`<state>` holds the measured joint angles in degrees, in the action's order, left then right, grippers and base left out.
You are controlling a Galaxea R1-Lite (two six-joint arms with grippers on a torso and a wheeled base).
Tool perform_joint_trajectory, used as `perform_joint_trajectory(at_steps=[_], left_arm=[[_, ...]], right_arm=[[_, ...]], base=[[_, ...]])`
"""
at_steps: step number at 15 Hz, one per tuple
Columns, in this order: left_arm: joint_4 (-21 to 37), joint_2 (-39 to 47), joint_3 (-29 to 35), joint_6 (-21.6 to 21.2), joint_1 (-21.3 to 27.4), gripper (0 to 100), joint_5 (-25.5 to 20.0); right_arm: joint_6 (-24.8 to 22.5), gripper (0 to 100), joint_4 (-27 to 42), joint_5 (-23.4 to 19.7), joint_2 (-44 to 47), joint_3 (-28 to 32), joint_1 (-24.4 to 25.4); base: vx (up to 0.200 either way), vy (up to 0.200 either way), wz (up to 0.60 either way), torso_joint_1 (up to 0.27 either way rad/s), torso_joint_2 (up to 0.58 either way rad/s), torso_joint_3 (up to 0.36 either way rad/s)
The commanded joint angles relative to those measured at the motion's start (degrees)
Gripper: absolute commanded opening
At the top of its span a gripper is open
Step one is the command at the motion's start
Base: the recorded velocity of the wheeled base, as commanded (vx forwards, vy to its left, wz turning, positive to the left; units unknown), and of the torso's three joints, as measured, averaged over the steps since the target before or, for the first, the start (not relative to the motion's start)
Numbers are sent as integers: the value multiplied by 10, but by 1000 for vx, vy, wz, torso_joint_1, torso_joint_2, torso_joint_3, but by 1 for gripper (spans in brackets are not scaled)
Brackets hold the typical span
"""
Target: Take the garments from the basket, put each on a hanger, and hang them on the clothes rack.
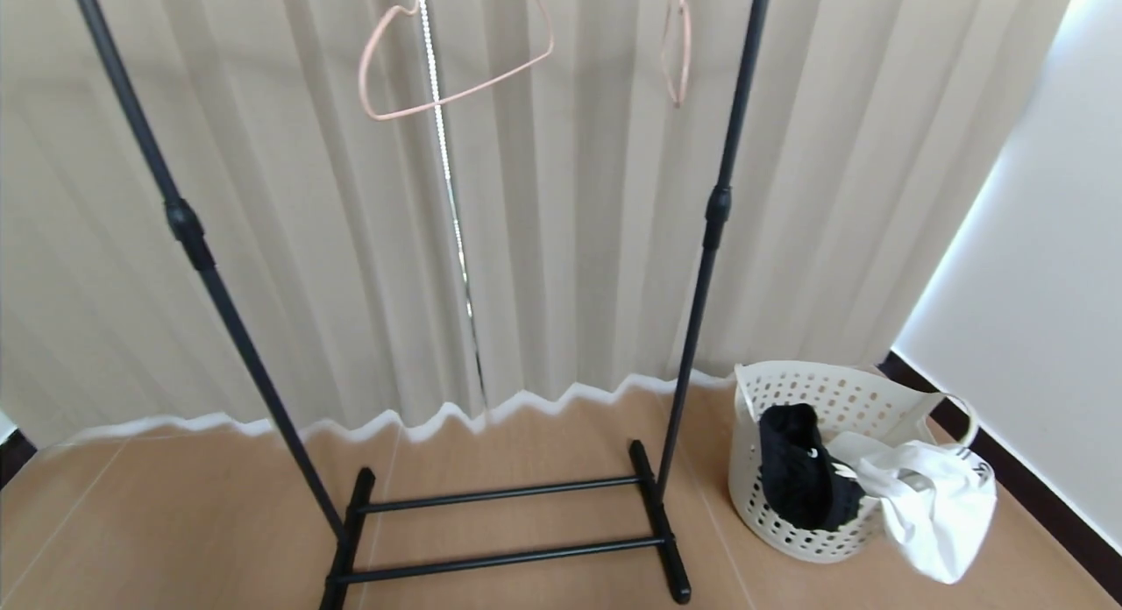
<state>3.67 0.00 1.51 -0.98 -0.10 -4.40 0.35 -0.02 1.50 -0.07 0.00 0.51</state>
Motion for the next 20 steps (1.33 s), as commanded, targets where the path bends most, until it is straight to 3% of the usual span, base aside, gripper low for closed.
perform_joint_trajectory(at_steps=[1,9,15,20], left_arm=[[0,0,0,0,0,100,0],[0,1,0,1,0,100,0],[0,0,0,0,0,100,0],[0,1,-1,-4,0,100,1]], right_arm=[[1,100,-1,0,1,0,0],[1,100,-1,0,1,0,0],[1,100,-1,0,1,0,0],[0,100,-1,0,1,0,0]], base=[[0,0,-600,2,2,7],[0,-200,0,3,4,5],[200,0,0,2,3,7],[0,0,0,0,0,0]])
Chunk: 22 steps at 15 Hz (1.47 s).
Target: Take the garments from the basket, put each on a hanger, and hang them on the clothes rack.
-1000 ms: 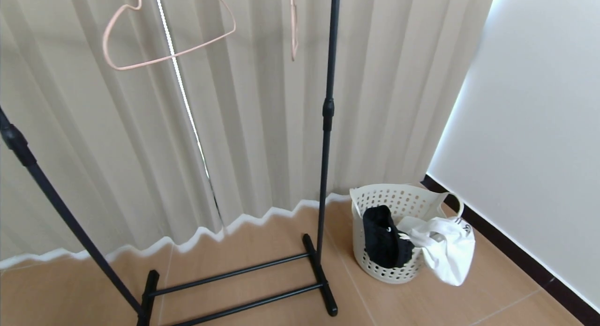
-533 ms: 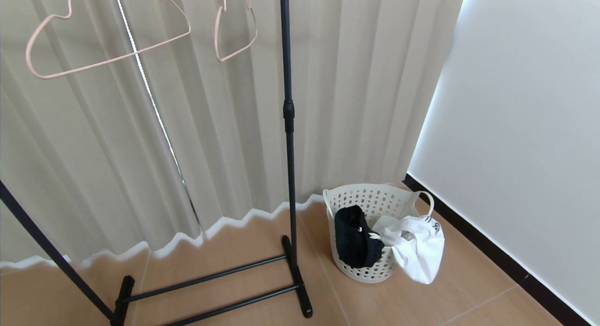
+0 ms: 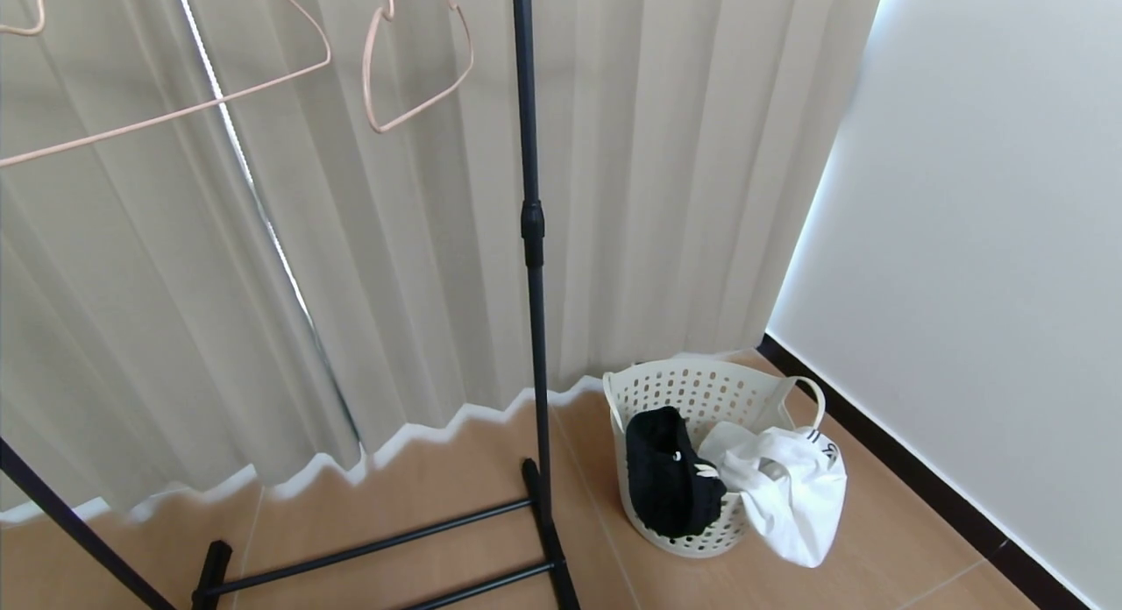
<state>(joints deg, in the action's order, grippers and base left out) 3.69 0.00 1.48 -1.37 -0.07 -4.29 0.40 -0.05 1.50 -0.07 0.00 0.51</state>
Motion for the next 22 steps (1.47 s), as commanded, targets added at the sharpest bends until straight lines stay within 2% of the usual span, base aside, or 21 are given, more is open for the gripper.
perform_joint_trajectory(at_steps=[1,5,22], left_arm=[[0,1,-1,0,0,100,0],[0,1,-1,0,0,100,0],[0,1,0,6,0,100,1]], right_arm=[[-1,100,0,0,1,0,0],[0,100,0,0,1,0,0],[0,100,0,1,1,0,0]], base=[[0,0,0,0,0,0],[0,0,0,0,4,-62],[0,0,0,3,0,-195]])
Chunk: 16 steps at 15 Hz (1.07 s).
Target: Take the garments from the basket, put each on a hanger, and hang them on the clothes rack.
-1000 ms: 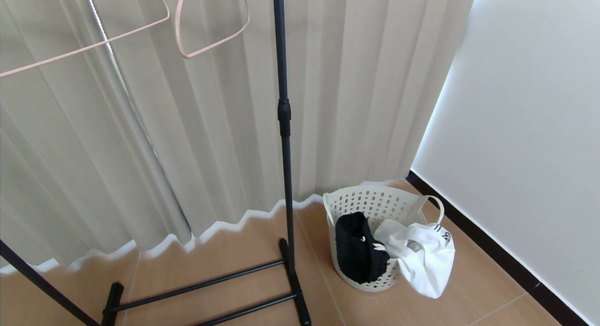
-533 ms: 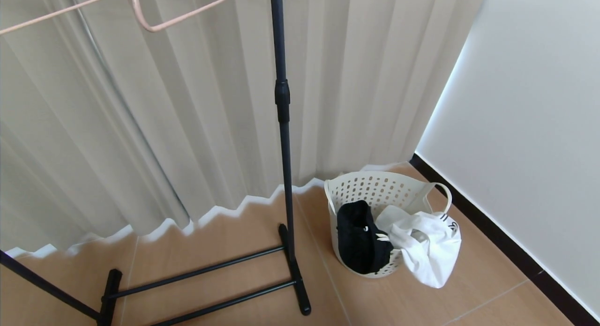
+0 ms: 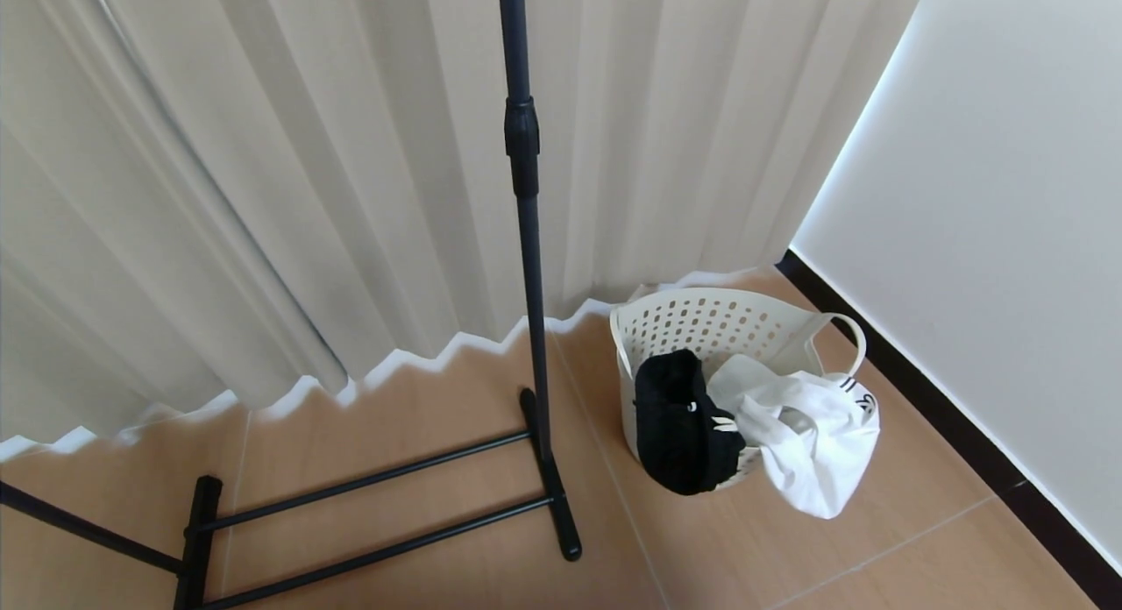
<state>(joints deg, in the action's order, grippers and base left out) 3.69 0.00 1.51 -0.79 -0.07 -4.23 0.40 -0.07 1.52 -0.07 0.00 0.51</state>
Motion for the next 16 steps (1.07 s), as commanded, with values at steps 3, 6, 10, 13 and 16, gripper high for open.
perform_joint_trajectory(at_steps=[3,6,10,13,16], left_arm=[[0,1,0,1,0,100,0],[1,1,0,2,0,100,1],[0,1,0,4,0,100,3],[0,0,0,3,0,100,5],[0,0,0,0,0,100,4]], right_arm=[[-1,100,0,0,1,0,0],[-3,100,0,0,1,0,0],[-3,100,0,1,1,0,0],[-6,100,5,0,1,0,0],[-9,100,3,-19,75,11,27]], base=[[0,0,0,4,4,-199],[0,0,0,2,1,-199],[0,0,0,5,1,-198],[0,0,0,1,1,-173],[0,0,0,-1,-1,-24]])
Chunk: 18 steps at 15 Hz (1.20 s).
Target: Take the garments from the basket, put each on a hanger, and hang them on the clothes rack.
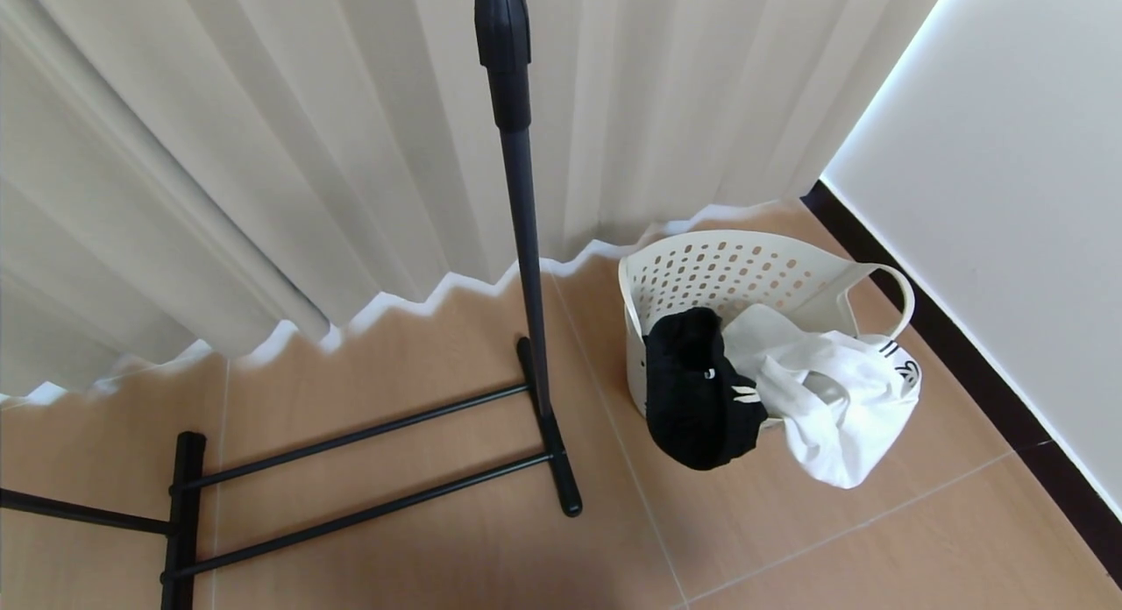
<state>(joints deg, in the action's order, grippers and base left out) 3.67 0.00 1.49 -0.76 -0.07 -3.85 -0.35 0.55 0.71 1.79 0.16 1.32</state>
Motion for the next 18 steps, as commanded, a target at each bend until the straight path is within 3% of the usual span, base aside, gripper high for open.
perform_joint_trajectory(at_steps=[1,3,4,5,6,8,9,10,12,14,18], left_arm=[[0,0,0,0,0,100,-1],[0,0,0,1,0,100,0],[0,0,0,1,0,100,0],[0,0,0,1,0,100,0],[0,0,0,1,0,100,0],[0,0,0,1,0,100,0],[0,0,0,1,0,100,0],[0,0,0,1,0,100,0],[0,0,0,1,0,100,0],[0,0,0,1,0,100,0],[0,0,0,1,0,100,0]], right_arm=[[-1,100,-4,-21,128,41,43],[-3,100,-3,-25,229,83,89],[-30,100,0,-20,340,141,143],[-47,100,1,-16,388,171,157],[-102,100,2,-3,476,231,162],[-118,100,2,-1,496,245,162],[-253,100,2,38,662,361,160],[-282,100,2,56,719,404,164],[-308,100,0,76,803,473,178],[-336,100,2,113,914,581,181],[-386,100,2,153,1058,713,188]], base=[[0,0,0,0,0,0],[0,0,0,0,0,0],[0,0,0,0,0,0],[0,0,0,0,0,0],[0,0,0,0,0,0],[0,0,0,0,0,0],[0,0,0,0,0,0],[0,0,0,0,0,0],[0,0,0,0,0,0],[0,0,0,0,0,0],[0,0,0,0,0,0]])
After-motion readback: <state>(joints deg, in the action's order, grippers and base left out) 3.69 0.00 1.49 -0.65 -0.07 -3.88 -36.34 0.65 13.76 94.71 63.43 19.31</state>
